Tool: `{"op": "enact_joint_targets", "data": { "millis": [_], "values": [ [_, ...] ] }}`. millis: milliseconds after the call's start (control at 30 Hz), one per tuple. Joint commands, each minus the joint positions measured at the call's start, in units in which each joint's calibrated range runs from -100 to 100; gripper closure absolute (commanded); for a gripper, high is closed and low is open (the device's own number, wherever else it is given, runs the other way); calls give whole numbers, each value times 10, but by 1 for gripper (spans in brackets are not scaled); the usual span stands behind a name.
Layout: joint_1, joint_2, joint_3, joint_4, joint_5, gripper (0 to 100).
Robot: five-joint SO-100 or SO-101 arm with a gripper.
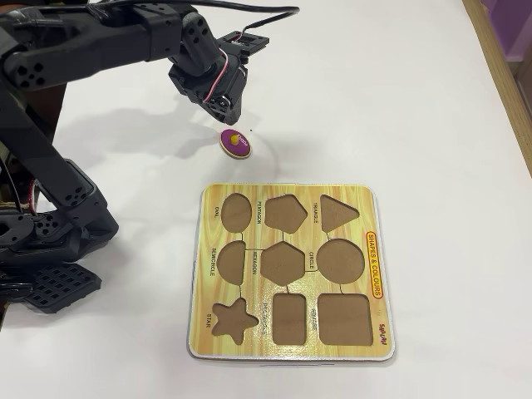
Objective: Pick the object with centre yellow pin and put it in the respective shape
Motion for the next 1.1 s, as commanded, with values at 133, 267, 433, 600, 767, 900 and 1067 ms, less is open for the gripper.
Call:
{"op": "enact_joint_targets", "data": {
  "millis": [133, 267, 433, 600, 767, 900, 1067],
  "values": [
    [12, -22, -32, -67, 1, 97],
    [17, -23, -23, -62, 1, 97],
    [19, -23, -22, -61, 2, 97],
    [18, -23, -22, -60, 0, 97],
    [18, -24, -22, -60, 4, 93],
    [17, -24, -22, -60, 4, 83],
    [17, -24, -22, -61, 4, 85]
  ]
}}
